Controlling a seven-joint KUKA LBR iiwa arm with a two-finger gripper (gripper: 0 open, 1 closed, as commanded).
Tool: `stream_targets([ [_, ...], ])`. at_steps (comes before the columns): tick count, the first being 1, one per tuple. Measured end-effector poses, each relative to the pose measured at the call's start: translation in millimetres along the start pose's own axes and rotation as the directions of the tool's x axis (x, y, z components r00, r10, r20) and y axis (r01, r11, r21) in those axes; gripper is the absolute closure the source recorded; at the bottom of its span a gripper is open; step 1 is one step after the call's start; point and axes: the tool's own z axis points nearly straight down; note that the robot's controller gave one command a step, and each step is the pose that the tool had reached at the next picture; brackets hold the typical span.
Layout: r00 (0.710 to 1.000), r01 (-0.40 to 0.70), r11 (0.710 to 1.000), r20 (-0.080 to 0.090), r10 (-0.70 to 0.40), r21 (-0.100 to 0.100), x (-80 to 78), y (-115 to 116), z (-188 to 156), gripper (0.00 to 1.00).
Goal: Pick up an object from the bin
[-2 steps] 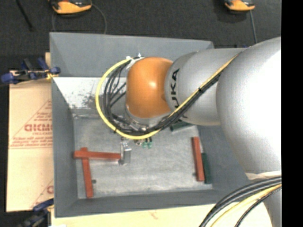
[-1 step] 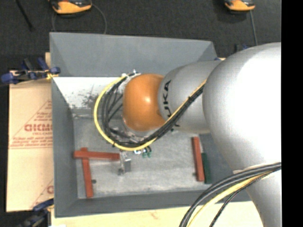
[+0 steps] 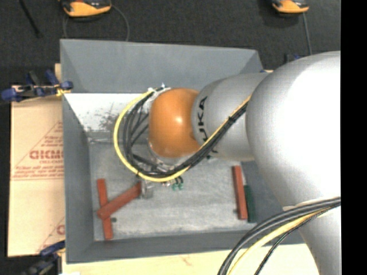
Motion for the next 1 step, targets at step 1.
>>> stream_targets([
  [1,1.0,-0.001,1.0,0.0,0.001,-0.001,0.0,0.2,0.0,0.0],
])
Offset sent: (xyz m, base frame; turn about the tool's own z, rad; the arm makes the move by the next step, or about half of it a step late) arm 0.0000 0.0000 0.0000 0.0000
